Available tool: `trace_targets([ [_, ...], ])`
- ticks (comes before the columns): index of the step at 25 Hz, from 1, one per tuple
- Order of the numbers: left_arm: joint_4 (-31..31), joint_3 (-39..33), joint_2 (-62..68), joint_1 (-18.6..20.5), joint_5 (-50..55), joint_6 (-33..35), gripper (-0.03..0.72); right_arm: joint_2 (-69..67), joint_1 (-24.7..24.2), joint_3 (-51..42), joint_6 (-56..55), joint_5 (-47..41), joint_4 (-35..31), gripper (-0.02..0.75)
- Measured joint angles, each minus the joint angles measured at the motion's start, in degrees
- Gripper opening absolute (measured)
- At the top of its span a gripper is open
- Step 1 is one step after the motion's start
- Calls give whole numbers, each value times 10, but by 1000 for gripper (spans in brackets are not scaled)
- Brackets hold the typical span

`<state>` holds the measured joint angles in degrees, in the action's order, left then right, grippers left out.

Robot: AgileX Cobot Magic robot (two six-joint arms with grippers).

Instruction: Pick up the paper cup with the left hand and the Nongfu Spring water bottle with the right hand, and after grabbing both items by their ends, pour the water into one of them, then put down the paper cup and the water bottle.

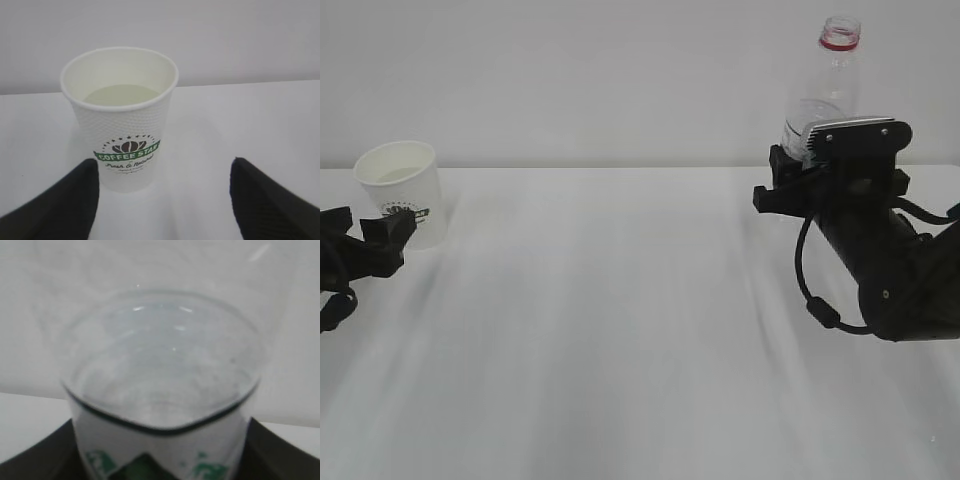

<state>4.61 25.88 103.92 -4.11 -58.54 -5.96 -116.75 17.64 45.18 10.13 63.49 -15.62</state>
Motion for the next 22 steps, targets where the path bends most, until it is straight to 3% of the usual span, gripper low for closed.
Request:
trace_targets([
  [22, 0, 0, 0, 0, -11, -1, 591, -115, -6, 91, 25, -1, -14, 468],
])
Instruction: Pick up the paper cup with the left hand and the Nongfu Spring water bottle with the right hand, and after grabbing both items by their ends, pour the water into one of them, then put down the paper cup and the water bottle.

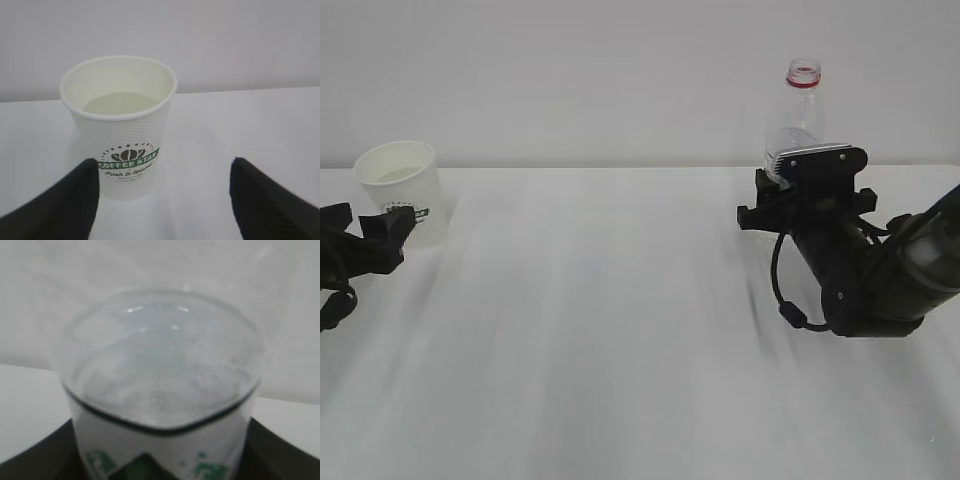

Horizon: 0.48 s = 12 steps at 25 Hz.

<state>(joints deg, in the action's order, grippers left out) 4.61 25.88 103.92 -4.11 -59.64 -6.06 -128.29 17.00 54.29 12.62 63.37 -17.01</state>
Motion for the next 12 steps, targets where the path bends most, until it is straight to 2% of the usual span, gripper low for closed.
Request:
trace_targets([
  [12, 0, 0, 0, 0, -6, 0, 590, -21, 0, 20, 3, -15, 3, 471],
])
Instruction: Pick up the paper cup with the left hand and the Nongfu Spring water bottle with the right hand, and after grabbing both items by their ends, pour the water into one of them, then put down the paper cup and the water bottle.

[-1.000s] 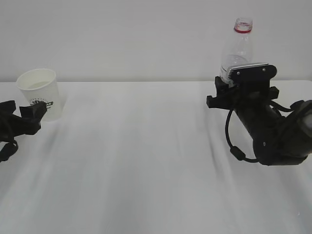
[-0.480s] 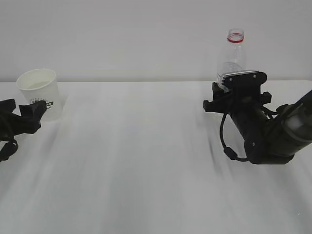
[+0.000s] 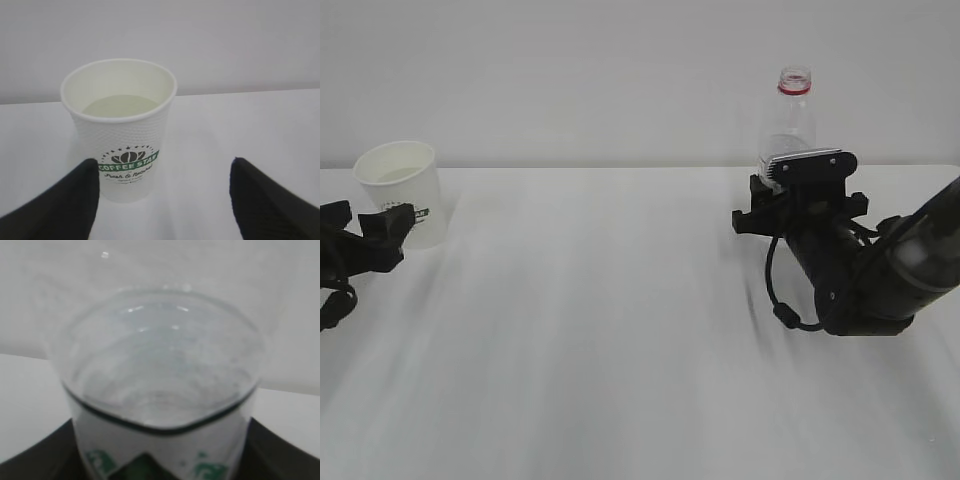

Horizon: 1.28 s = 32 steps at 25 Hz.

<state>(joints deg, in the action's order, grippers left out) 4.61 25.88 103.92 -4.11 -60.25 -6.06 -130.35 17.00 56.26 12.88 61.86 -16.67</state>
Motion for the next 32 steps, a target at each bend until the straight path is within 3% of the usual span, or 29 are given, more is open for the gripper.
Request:
trace_targets([
  [8, 2, 0, 0, 0, -1, 0, 589, 0, 0, 0, -5, 0, 2, 631],
  [32, 19, 0, 0, 0, 1, 0, 587, 42, 0, -47, -17, 29, 2, 641],
])
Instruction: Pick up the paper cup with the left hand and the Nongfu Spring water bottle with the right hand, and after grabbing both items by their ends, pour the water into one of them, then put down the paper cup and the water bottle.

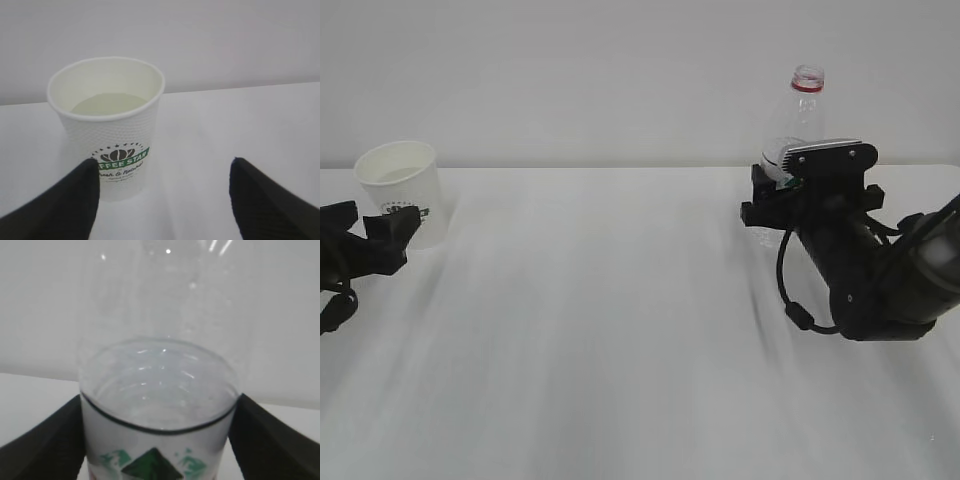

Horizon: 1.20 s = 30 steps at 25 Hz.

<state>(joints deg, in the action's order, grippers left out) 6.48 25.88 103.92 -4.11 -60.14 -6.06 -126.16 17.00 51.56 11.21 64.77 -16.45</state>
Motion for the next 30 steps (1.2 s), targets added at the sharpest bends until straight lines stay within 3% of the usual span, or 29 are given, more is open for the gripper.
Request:
trace_targets([
  [10, 1, 0, 0, 0, 14, 0, 587, 0, 0, -48, -86, 1, 25, 641],
  [30, 3, -1, -97, 0, 78, 0, 587, 147, 0, -200, -33, 5, 50, 618],
])
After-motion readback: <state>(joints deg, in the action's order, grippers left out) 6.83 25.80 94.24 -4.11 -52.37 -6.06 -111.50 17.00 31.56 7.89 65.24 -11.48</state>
